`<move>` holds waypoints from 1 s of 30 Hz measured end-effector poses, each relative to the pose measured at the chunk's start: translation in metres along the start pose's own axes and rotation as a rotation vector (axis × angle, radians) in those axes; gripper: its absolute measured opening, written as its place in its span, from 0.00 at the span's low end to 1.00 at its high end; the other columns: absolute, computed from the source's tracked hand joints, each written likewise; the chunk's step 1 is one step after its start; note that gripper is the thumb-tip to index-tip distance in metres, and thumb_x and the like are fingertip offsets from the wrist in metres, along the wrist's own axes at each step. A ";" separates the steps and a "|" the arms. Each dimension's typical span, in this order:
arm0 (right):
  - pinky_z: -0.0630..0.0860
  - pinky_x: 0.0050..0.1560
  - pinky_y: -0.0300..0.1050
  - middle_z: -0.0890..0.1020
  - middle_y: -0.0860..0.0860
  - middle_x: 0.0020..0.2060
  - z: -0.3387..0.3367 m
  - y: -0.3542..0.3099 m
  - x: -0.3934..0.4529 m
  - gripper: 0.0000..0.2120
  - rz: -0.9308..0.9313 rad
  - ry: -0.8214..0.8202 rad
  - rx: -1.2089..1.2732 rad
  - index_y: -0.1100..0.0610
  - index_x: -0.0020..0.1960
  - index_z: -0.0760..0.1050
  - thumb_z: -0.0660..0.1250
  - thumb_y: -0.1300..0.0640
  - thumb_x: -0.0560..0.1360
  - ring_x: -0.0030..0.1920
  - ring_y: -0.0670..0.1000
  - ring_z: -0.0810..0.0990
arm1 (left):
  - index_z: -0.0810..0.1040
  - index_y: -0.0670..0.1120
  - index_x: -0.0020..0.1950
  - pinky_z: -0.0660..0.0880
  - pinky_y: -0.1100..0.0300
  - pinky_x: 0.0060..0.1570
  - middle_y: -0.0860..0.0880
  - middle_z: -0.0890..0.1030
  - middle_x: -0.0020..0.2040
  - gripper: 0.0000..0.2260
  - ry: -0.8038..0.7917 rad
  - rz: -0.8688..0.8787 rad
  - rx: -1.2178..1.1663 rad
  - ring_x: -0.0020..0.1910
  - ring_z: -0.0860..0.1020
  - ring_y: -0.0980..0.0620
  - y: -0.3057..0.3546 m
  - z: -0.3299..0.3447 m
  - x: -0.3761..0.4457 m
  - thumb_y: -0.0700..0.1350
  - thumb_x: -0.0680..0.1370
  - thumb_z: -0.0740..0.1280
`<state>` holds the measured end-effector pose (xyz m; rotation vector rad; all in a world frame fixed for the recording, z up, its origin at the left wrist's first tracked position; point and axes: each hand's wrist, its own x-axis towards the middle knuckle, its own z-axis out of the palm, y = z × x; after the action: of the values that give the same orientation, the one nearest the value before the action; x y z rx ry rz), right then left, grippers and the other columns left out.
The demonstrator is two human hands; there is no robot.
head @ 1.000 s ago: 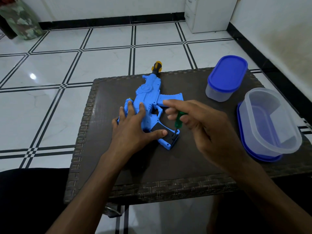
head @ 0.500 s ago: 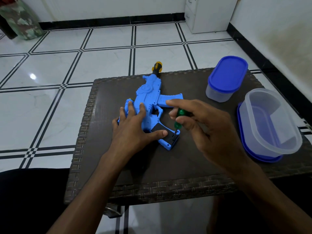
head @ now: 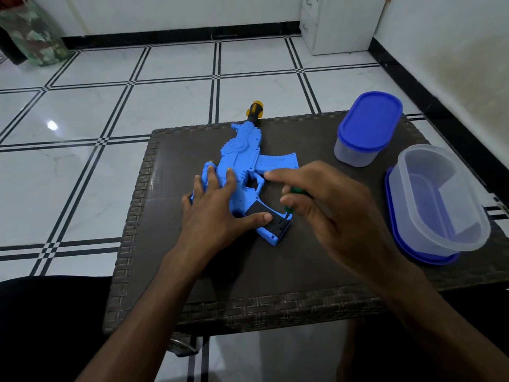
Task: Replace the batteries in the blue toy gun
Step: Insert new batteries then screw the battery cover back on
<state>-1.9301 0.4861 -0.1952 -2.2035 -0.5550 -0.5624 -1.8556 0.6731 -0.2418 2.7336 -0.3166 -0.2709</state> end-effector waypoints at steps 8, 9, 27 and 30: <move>0.74 0.60 0.38 0.81 0.52 0.58 0.000 -0.002 0.000 0.16 -0.001 -0.023 0.072 0.62 0.68 0.73 0.59 0.65 0.80 0.59 0.45 0.79 | 0.48 0.55 0.78 0.47 0.41 0.73 0.47 0.40 0.79 0.49 -0.004 -0.001 0.002 0.78 0.41 0.43 0.000 0.000 0.001 0.74 0.64 0.62; 0.76 0.56 0.39 0.81 0.52 0.55 0.000 -0.001 0.001 0.16 0.000 -0.015 0.072 0.61 0.67 0.73 0.61 0.65 0.80 0.56 0.45 0.80 | 0.48 0.55 0.78 0.47 0.41 0.73 0.47 0.40 0.79 0.49 -0.004 -0.001 0.005 0.78 0.41 0.43 0.000 0.000 0.001 0.74 0.64 0.62; 0.74 0.55 0.37 0.79 0.49 0.54 -0.004 -0.002 0.000 0.11 -0.012 -0.021 -0.025 0.59 0.61 0.77 0.63 0.63 0.80 0.55 0.43 0.78 | 0.48 0.55 0.79 0.47 0.41 0.73 0.47 0.40 0.79 0.49 -0.009 -0.001 -0.009 0.78 0.40 0.43 0.001 -0.001 -0.001 0.73 0.64 0.63; 0.72 0.62 0.40 0.79 0.52 0.59 -0.003 -0.003 -0.001 0.16 -0.003 -0.022 0.054 0.62 0.64 0.75 0.59 0.71 0.78 0.62 0.46 0.76 | 0.49 0.55 0.78 0.47 0.42 0.73 0.47 0.40 0.80 0.49 -0.009 -0.002 -0.006 0.78 0.41 0.43 0.001 -0.001 0.000 0.73 0.64 0.63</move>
<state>-1.9338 0.4852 -0.1921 -2.1606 -0.5780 -0.5193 -1.8554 0.6727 -0.2402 2.7275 -0.3147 -0.2837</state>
